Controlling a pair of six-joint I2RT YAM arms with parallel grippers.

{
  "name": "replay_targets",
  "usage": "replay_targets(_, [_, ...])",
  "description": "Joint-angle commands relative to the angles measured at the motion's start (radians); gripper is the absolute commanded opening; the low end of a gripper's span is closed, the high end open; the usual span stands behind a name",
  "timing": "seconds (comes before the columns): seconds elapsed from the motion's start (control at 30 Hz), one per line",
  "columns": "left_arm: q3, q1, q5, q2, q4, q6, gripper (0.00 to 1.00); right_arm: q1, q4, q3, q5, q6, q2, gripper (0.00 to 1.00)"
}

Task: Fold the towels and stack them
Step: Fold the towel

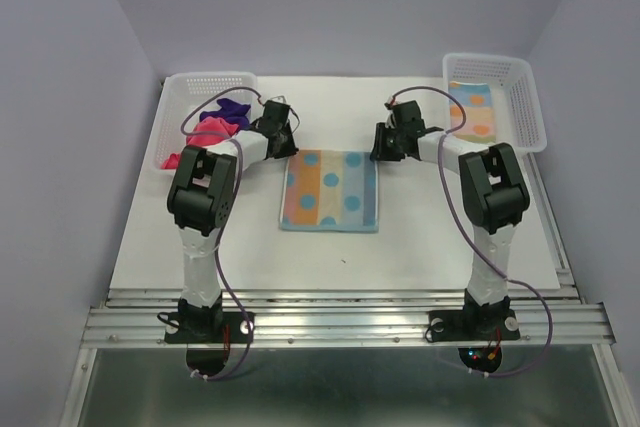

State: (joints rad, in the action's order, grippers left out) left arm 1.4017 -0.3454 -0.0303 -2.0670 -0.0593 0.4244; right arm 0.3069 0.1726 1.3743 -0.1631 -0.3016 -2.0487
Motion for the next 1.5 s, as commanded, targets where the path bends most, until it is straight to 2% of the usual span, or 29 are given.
replay_targets(0.0, [0.042,0.006,0.017,-0.03,-0.005,-0.018,0.23,-0.009,-0.002,0.066,-0.015,0.041,-0.042,0.34])
replay_targets(0.1, [0.056,0.008,0.021,-0.039,-0.005,-0.024,0.0,-0.009,-0.011,0.075,-0.029,0.067,-0.056,0.3])
replay_targets(0.13, [0.057,0.009,0.02,-0.041,-0.005,-0.026,0.0,-0.009,-0.016,0.075,-0.035,0.074,-0.056,0.3])
replay_targets(0.23, [0.045,0.008,0.015,-0.027,0.006,-0.029,0.0,-0.009,-0.031,0.071,-0.055,0.105,-0.056,0.16])
replay_targets(0.27, [0.036,0.008,0.013,-0.009,0.024,-0.029,0.0,-0.009,-0.044,0.066,-0.061,0.12,-0.054,0.08])
replay_targets(0.33, [0.01,0.008,0.004,0.027,0.045,-0.027,0.0,-0.009,-0.067,0.049,-0.073,0.134,-0.035,0.01])
replay_targets(0.5, [-0.056,0.008,-0.002,0.116,0.096,-0.026,0.0,-0.009,-0.133,-0.021,-0.116,0.157,0.059,0.01])
replay_targets(0.87, [-0.338,0.008,0.086,0.34,0.265,0.023,0.0,-0.006,-0.243,-0.267,-0.191,0.148,0.298,0.01])
replay_targets(1.47, [-0.696,-0.014,0.113,0.68,0.34,0.105,0.0,0.055,-0.291,-0.604,-0.242,0.052,0.647,0.01])
